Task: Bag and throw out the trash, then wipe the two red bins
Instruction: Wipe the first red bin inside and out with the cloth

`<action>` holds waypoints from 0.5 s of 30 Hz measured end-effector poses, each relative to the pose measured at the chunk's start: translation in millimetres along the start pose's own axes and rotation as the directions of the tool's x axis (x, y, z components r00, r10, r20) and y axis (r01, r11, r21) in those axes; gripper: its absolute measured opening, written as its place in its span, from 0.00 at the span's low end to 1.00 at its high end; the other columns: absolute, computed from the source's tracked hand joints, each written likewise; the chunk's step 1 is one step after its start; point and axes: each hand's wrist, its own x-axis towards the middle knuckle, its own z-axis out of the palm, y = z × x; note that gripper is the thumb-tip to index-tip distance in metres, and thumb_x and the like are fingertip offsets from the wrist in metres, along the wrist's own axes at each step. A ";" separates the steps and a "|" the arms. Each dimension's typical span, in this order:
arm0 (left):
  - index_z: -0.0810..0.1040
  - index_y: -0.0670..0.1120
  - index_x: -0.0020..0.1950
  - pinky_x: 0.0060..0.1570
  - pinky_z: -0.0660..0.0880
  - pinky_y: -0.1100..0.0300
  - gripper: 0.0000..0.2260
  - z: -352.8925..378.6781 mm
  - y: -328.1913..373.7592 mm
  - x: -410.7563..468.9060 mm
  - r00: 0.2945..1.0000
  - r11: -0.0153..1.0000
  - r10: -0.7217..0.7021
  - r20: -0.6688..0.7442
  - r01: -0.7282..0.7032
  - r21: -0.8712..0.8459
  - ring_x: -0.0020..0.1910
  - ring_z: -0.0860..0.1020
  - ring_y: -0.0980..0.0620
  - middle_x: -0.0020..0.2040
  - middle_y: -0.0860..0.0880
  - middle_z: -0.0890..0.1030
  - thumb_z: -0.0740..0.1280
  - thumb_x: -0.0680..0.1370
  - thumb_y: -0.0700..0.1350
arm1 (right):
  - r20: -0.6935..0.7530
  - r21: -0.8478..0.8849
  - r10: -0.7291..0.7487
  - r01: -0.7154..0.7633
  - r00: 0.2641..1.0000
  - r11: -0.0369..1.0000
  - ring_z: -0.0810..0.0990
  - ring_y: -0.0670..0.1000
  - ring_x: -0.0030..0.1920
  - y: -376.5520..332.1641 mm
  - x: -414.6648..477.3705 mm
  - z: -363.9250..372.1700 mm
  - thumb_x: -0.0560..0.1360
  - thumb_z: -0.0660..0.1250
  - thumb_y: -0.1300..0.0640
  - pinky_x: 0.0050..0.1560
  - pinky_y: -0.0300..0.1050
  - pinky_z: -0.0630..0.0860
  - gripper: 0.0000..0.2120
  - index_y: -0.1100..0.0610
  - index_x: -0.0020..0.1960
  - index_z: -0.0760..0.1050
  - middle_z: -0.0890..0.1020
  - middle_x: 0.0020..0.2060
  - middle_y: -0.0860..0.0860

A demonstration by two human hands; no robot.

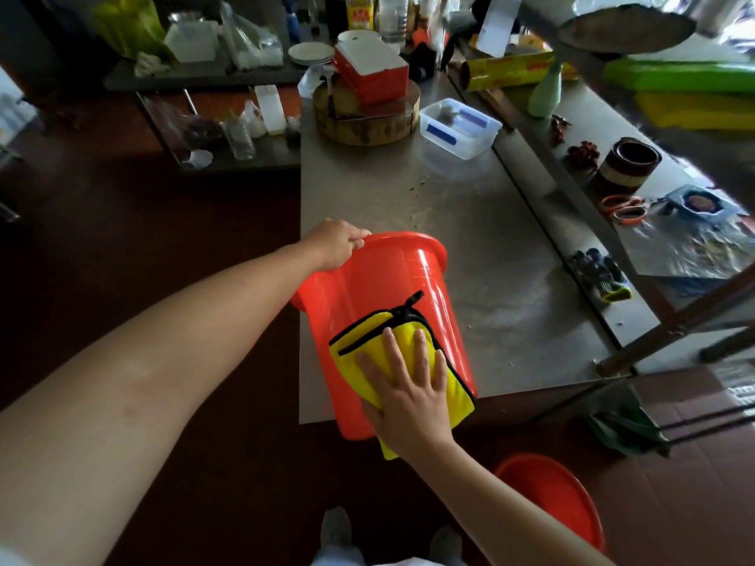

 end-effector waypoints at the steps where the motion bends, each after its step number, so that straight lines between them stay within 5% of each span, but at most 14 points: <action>1: 0.75 0.48 0.73 0.69 0.64 0.62 0.17 -1.5 -1.4 0.9 1.000 1.000 -0.003 0.013 0.003 0.003 0.72 0.71 0.47 0.72 0.46 0.74 0.63 0.84 0.45 | 0.008 0.002 0.003 -0.003 1.000 1.000 0.43 0.68 0.80 -0.1 5.2 -1.7 0.76 0.57 0.31 0.72 0.77 0.54 0.33 0.36 0.79 0.57 0.48 0.83 0.50; 6: 0.75 0.48 0.73 0.71 0.59 0.62 0.17 -14.4 -7.3 3.9 0.996 0.999 0.016 0.087 -0.019 0.028 0.74 0.68 0.49 0.73 0.50 0.74 0.64 0.84 0.47 | 0.045 0.015 0.012 -0.013 0.999 1.000 0.42 0.68 0.80 -5.7 47.2 -11.0 0.77 0.54 0.33 0.73 0.77 0.51 0.30 0.35 0.79 0.56 0.45 0.83 0.48; 12: 0.77 0.48 0.71 0.66 0.62 0.67 0.16 -24.1 -14.9 8.7 0.985 1.000 0.022 0.173 -0.021 -0.008 0.71 0.72 0.53 0.70 0.51 0.77 0.66 0.83 0.47 | 0.103 0.017 0.039 -0.041 0.994 0.999 0.32 0.68 0.78 -21.1 114.6 -14.1 0.80 0.57 0.35 0.73 0.77 0.40 0.31 0.36 0.80 0.52 0.36 0.81 0.48; 15: 0.78 0.48 0.70 0.69 0.67 0.61 0.16 -25.0 -18.1 11.9 0.980 0.999 0.008 0.198 0.002 -0.052 0.68 0.75 0.52 0.69 0.50 0.78 0.66 0.83 0.46 | 0.111 0.008 0.051 -0.052 0.993 0.999 0.33 0.68 0.78 -30.2 141.0 -17.2 0.80 0.59 0.38 0.73 0.77 0.40 0.30 0.37 0.80 0.55 0.39 0.82 0.49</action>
